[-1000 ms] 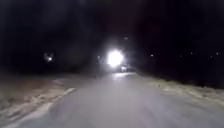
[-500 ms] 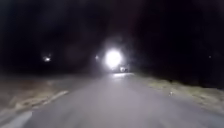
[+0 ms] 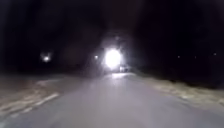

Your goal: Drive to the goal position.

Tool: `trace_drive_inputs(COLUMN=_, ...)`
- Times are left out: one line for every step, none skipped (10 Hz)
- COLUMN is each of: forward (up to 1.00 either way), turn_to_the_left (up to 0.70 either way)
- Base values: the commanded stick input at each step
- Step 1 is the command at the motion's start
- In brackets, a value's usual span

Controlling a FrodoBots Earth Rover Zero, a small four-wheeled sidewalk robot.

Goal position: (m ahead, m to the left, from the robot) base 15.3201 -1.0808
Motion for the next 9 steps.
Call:
trace_drive_inputs(forward=1.00, turn_to_the_left=0.00)
trace_drive_inputs(forward=1.00, turn_to_the_left=0.00)
trace_drive_inputs(forward=1.00, turn_to_the_left=0.00)
trace_drive_inputs(forward=1.00, turn_to_the_left=0.00)
trace_drive_inputs(forward=1.00, turn_to_the_left=0.01)
trace_drive_inputs(forward=1.00, turn_to_the_left=0.04)
trace_drive_inputs(forward=1.00, turn_to_the_left=0.05)
trace_drive_inputs(forward=1.00, turn_to_the_left=0.05)
trace_drive_inputs(forward=1.00, turn_to_the_left=0.05)
